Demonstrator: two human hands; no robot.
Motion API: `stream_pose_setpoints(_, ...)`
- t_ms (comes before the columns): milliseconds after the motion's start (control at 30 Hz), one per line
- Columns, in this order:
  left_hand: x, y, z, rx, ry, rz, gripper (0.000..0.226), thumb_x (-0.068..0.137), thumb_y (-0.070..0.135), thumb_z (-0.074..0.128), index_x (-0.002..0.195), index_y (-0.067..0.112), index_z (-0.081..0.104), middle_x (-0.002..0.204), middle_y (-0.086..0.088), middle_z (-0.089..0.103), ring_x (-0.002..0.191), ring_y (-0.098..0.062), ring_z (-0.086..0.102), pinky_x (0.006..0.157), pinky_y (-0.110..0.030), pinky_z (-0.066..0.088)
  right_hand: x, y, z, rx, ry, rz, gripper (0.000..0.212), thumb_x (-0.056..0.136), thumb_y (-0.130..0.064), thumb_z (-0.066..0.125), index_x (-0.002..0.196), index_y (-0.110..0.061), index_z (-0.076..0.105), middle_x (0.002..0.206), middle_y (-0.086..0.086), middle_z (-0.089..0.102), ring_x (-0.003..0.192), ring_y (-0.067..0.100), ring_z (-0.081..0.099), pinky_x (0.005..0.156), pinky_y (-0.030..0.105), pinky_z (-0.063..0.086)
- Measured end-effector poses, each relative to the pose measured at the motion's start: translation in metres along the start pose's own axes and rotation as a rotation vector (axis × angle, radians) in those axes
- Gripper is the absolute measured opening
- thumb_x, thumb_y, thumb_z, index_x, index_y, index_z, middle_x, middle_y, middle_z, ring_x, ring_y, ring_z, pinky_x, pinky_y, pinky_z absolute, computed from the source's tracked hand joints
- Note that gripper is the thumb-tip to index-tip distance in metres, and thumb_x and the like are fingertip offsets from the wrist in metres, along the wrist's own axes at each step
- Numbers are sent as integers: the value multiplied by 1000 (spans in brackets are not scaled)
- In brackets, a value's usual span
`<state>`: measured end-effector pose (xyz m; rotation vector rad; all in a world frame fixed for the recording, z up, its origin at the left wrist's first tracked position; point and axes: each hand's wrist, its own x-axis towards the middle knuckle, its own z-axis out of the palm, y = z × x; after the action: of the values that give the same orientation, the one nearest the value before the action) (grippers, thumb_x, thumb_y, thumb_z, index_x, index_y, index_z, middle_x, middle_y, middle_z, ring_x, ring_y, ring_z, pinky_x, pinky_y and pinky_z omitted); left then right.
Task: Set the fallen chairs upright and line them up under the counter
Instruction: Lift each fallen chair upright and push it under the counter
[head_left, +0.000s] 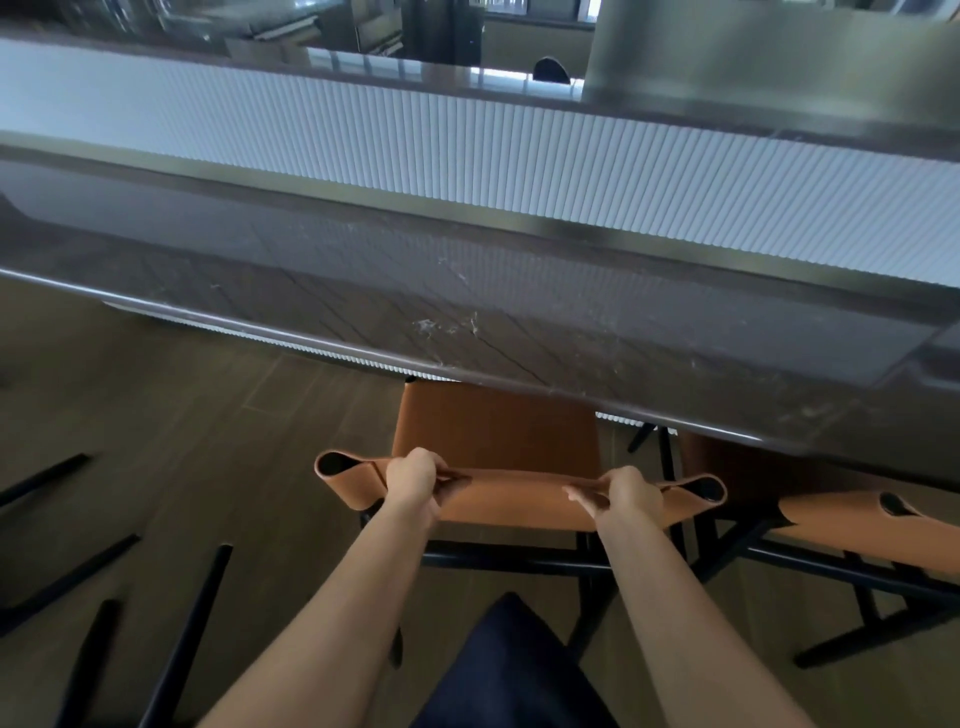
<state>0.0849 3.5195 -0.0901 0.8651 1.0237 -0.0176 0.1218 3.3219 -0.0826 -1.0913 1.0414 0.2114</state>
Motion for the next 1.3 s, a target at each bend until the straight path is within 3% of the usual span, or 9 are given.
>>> stream_pose_setpoints(200, -4, -6, -5, -1, -2, -16, 15, 85, -15, 37, 94, -7, 47, 93, -24, 52, 60, -36, 60, 41, -38, 56, 0, 5, -5, -36, 55, -6, 31, 85, 17, 40, 109, -2, 43, 125, 33, 49, 89, 50, 63, 45, 40, 55)
stream_pose_setpoints(367, -2, -8, -5, 29, -35, 34, 16, 83, -17, 38, 83, -5, 48, 100, -26, 53, 67, -38, 57, 45, -38, 57, 0, 3, -11, 32, 25, -54, 33, 85, 20, 39, 108, -3, 39, 134, 31, 44, 77, 44, 62, 49, 41, 54)
stream_pose_setpoints(533, 3, -11, 12, 61, -95, 55, 15, 84, -16, 39, 88, -5, 49, 98, -27, 56, 68, -38, 62, 54, -41, 60, 10, -9, -23, 108, 10, -62, 41, 86, 18, 43, 121, -3, 41, 136, 26, 44, 88, 42, 63, 46, 41, 57)
stream_pose_setpoints(633, 11, -17, 20, 65, -124, 47, 15, 84, -15, 39, 85, -3, 48, 87, -24, 57, 60, -36, 64, 62, -42, 60, 21, -9, -31, 153, 17, -71, 32, 87, 16, 46, 110, -6, 41, 130, 26, 49, 78, 35, 61, 57, 42, 56)
stream_pose_setpoints(700, 19, -20, 27, 72, -161, 58, 16, 84, -16, 39, 79, -2, 46, 65, -20, 60, 48, -30, 65, 65, -44, 60, 28, -8, -33, 186, 8, -77, 23, 88, 15, 46, 98, -5, 44, 124, 26, 51, 78, 33, 61, 62, 43, 56)
stream_pose_setpoints(800, 33, -22, 35, 78, -220, 45, 22, 86, -17, 36, 73, -1, 45, 52, -15, 57, 47, -28, 65, 61, -42, 59, 44, -7, -31, 203, 10, -81, 26, 89, 16, 46, 84, -9, 41, 115, 26, 52, 77, 32, 61, 72, 46, 56)
stream_pose_setpoints(933, 53, -30, 44, 114, -213, -18, 29, 86, -20, 36, 69, 1, 45, 69, -13, 48, 63, -30, 55, 44, -33, 57, 63, -8, -35, 214, -8, -29, 22, 91, 15, 47, 106, 0, 45, 120, 26, 51, 77, 32, 59, 79, 50, 54)
stream_pose_setpoints(1100, 66, -42, 54, 144, -247, -64, 24, 86, -19, 41, 73, 0, 48, 71, -16, 54, 72, -32, 58, 53, -33, 59, 89, -15, -44, 175, -9, 1, 36, 92, 16, 47, 127, 6, 47, 128, 32, 52, 81, 33, 60, 77, 49, 53)
stream_pose_setpoints(1300, 72, -38, 71, 110, -265, -97, 27, 87, -20, 41, 71, 0, 49, 69, -14, 51, 69, -29, 56, 53, -35, 59, 106, -32, -40, 176, -30, 7, 33, 93, 13, 47, 125, 3, 46, 130, 30, 47, 89, 34, 60, 81, 48, 54)
